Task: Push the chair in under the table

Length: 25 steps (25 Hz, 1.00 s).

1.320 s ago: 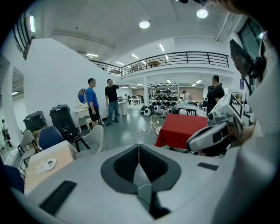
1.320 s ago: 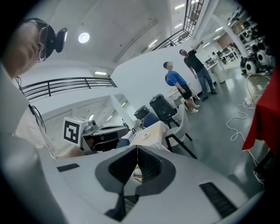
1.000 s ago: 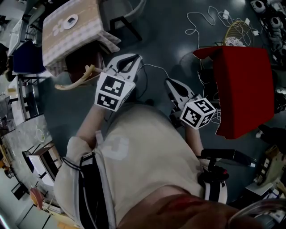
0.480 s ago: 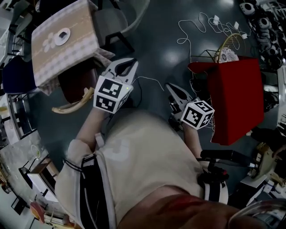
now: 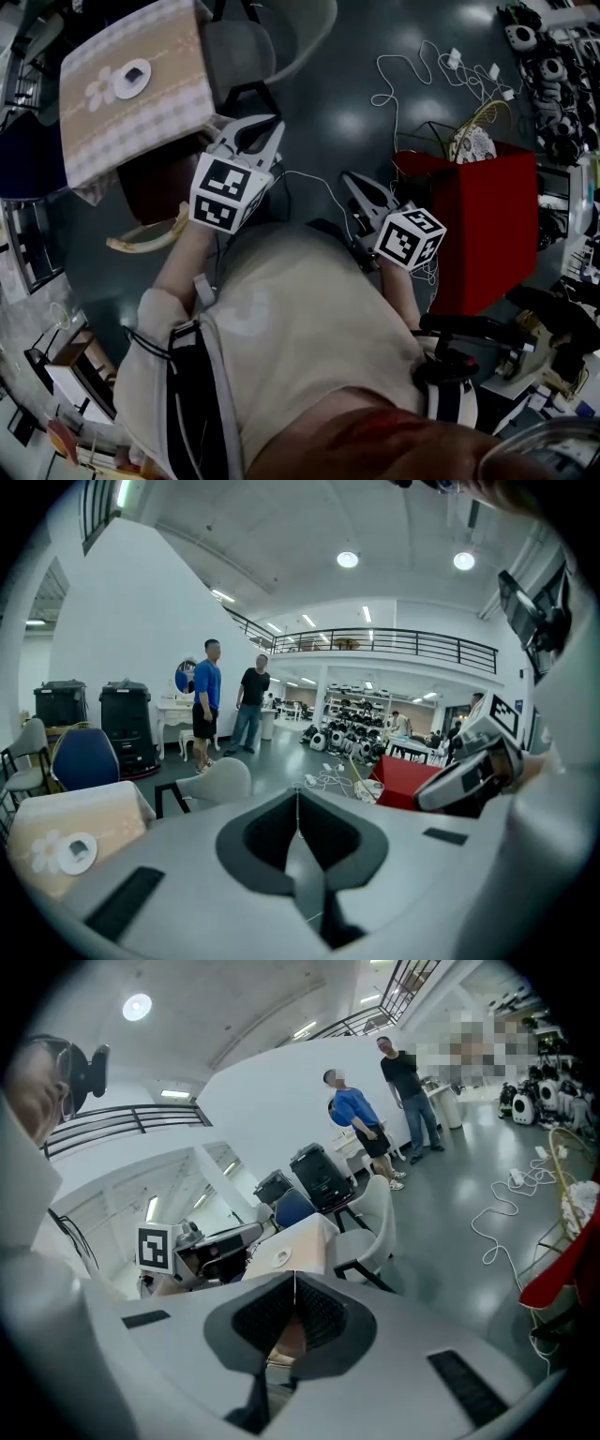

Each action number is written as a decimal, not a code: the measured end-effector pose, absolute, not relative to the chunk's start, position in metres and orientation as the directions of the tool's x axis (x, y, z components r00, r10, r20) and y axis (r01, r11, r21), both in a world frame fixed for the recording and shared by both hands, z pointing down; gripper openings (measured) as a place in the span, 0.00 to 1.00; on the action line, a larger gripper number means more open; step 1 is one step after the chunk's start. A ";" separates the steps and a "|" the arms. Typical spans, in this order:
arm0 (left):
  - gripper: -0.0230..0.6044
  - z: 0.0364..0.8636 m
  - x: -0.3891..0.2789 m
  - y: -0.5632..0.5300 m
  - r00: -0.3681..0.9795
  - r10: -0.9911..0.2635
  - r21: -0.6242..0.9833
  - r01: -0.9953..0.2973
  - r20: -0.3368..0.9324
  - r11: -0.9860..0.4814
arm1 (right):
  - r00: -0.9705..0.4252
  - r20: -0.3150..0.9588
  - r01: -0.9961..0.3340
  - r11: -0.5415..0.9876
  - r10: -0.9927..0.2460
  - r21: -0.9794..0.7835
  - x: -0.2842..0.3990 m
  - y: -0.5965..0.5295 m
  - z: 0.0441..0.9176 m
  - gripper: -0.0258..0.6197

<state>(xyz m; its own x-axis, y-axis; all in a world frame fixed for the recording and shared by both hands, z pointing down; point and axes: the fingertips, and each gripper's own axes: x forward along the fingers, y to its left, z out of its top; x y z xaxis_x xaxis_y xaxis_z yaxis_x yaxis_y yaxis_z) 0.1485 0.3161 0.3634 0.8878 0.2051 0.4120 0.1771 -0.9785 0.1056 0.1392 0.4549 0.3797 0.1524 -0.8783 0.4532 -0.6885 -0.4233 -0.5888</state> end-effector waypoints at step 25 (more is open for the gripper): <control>0.05 0.361 0.169 0.381 0.806 -0.312 -0.064 -0.325 0.504 -0.944 | -0.383 0.382 -0.738 0.031 -0.841 -0.674 0.228 0.486 0.410 0.06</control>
